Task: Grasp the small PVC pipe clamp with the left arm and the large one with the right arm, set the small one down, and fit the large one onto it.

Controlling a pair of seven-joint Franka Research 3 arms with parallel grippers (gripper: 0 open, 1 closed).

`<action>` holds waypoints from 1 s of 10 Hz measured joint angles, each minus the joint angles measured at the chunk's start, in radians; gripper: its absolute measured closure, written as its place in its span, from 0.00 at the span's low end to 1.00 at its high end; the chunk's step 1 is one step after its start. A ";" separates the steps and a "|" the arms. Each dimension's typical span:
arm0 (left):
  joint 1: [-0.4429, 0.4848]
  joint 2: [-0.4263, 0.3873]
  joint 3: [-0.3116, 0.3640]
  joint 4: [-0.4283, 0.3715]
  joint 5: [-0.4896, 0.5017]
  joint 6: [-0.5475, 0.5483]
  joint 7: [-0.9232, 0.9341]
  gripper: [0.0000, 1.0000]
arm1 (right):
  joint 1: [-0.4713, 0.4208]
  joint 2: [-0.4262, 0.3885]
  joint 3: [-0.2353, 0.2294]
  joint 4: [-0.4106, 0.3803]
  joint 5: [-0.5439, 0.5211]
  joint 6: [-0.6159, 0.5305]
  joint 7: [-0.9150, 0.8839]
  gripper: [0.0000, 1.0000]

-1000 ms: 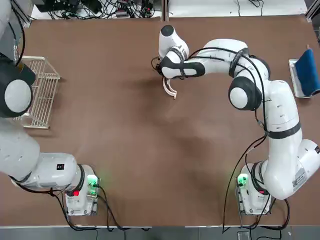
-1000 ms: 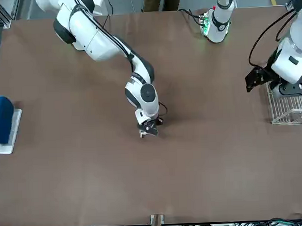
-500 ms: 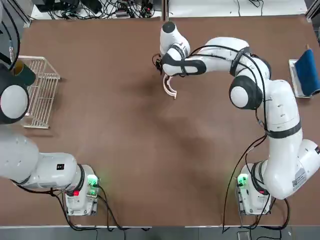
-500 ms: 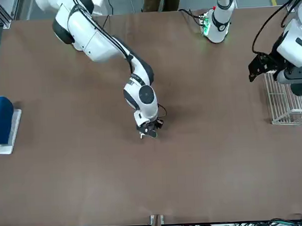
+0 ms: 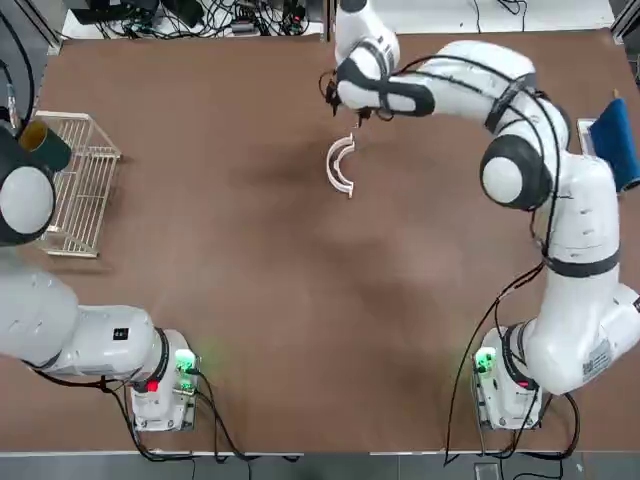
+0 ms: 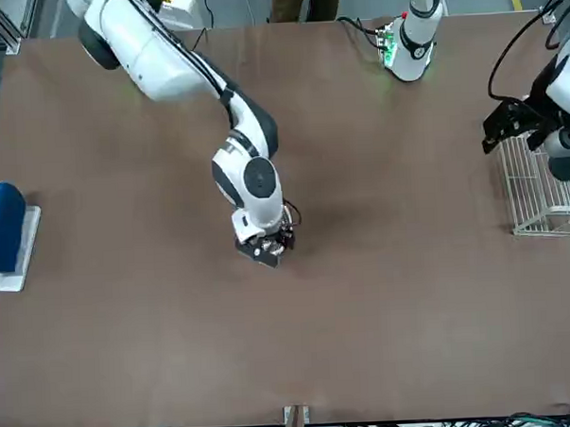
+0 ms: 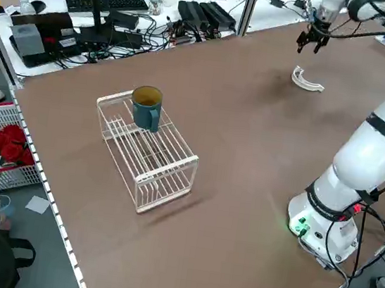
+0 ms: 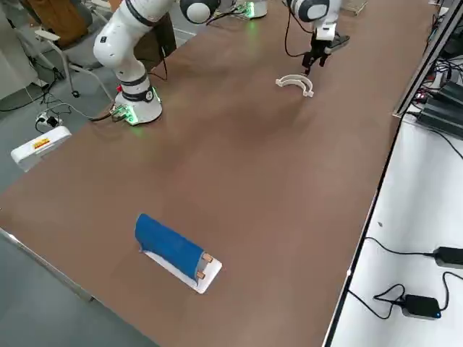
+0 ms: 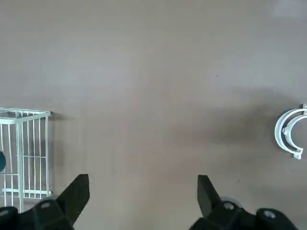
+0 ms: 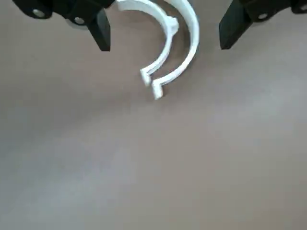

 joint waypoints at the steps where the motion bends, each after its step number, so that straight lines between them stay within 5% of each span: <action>1: 0.001 0.000 0.000 -0.002 0.000 0.000 0.000 0.00 | -0.093 -0.067 0.049 -0.062 0.004 -0.007 -0.062 0.00; 3: 0.004 0.000 0.001 -0.004 0.000 0.000 0.000 0.00 | -0.258 -0.226 0.097 -0.198 0.098 -0.018 -0.241 0.00; 4: 0.005 0.000 0.001 -0.007 0.000 0.000 0.005 0.00 | -0.285 -0.315 0.056 -0.254 0.173 -0.044 -0.353 0.00; 7: 0.001 0.009 0.000 -0.014 0.000 0.001 0.011 0.00 | -0.293 -0.558 -0.176 -0.362 0.277 -0.157 -0.682 0.00; 10: -0.006 0.016 -0.010 -0.014 0.011 0.002 0.023 0.00 | -0.295 -0.708 -0.383 -0.449 0.294 -0.178 -0.954 0.00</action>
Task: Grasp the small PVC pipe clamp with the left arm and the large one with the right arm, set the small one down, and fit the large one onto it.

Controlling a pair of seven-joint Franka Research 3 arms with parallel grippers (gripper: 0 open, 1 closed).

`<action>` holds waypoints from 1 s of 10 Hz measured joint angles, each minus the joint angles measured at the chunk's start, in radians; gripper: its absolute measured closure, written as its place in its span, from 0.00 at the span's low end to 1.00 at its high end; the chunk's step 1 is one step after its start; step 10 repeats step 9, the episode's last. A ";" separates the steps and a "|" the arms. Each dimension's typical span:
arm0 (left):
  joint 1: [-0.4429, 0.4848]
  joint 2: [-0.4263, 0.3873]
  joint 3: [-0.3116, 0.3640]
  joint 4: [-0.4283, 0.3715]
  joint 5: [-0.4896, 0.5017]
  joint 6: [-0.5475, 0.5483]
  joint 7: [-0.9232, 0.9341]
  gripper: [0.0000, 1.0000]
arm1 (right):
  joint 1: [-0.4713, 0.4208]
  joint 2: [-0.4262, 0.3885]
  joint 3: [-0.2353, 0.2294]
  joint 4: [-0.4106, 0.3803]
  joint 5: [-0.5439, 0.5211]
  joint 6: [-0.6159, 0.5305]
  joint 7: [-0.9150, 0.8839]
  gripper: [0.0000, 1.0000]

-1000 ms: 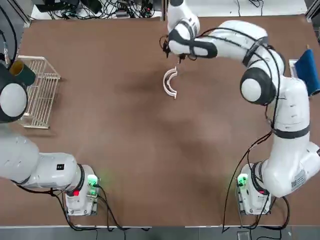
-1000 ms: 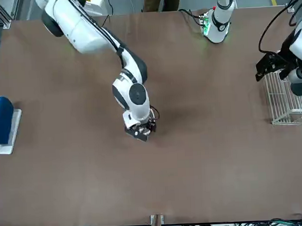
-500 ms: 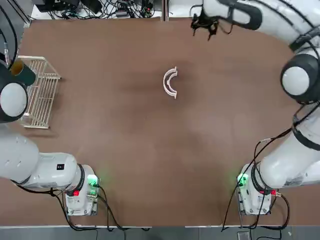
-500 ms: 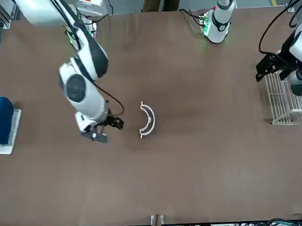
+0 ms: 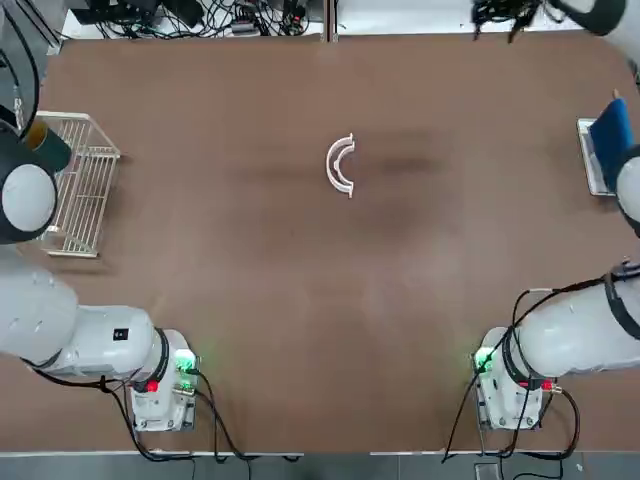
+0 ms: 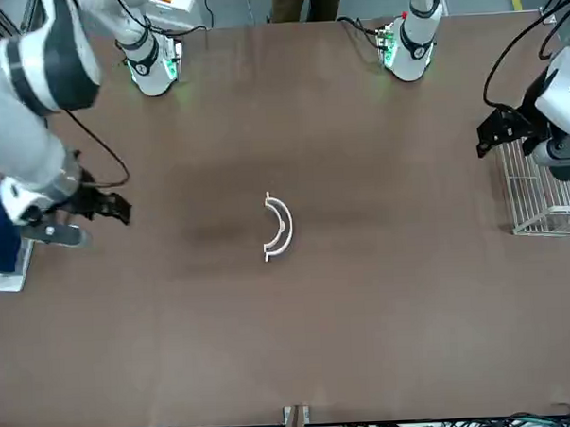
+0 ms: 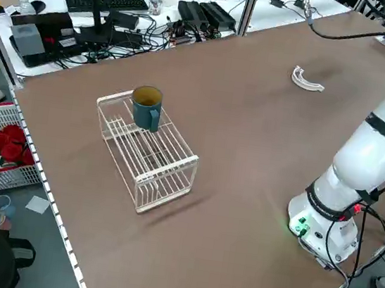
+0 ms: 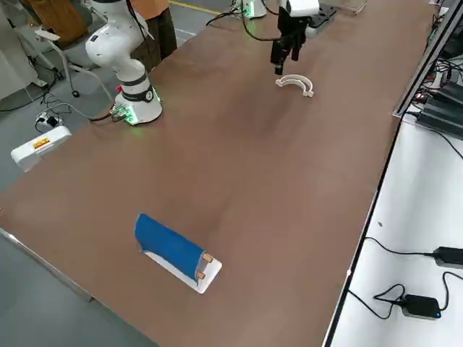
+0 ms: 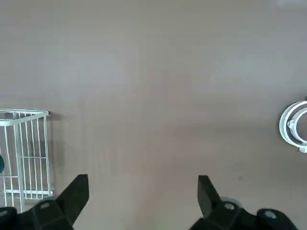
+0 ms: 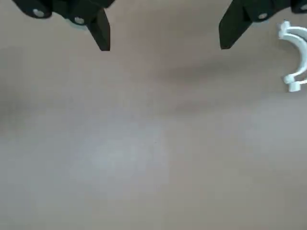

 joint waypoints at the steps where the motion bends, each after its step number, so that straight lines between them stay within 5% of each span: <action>1: -0.002 0.001 -0.005 0.000 0.014 0.000 0.003 0.00 | 0.000 -0.023 -0.060 -0.011 0.006 -0.014 -0.078 0.00; 4: -0.001 0.004 -0.007 0.000 0.030 0.017 0.007 0.00 | -0.006 -0.049 -0.151 0.001 0.009 -0.081 -0.226 0.00; 10: 0.001 0.011 -0.007 0.000 0.030 0.026 0.007 0.00 | -0.043 -0.056 -0.157 0.050 0.009 -0.160 -0.300 0.00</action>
